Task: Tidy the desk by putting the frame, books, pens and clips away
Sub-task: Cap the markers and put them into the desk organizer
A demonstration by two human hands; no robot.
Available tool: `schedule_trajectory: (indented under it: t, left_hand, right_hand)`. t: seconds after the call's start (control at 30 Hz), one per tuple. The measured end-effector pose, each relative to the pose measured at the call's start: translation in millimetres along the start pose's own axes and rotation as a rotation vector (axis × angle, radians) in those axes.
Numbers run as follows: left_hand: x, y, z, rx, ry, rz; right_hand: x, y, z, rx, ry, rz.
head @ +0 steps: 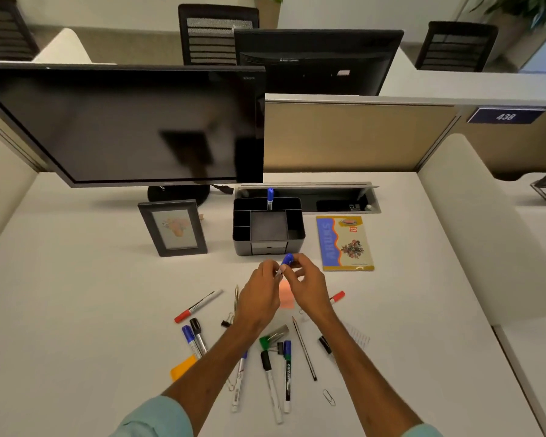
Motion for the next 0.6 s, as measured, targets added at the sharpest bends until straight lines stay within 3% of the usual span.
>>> schedule_trajectory:
  t: [0.2,0.3,0.43,0.6]
  left_hand:
    - [-2,17,-12,-0.086,-0.156,0.018]
    - [4,22,-14,-0.129,-0.094,0.045]
    - [19,21,-12,-0.093,-0.071,0.002]
    - [41,15,-6,-0.039,-0.025,-0.002]
  right_hand:
    - [31,34,-11,-0.097,0.000,-0.145]
    - [54,63,-23,-0.221,0.027,-0.218]
    - [85,110,-32,-0.325,0.076,-0.296]
    - [94,152,-14,-0.309,0.013,-0.291]
Point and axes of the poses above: each hand's wrist, its own y-axis towards the middle knuckle, its own z-axis out of the palm, x = y × z, the point moved 2 cm from there along y, towards the middle knuckle, and after that the axes turned 6 degrees about -z, right-handed, at the moved point
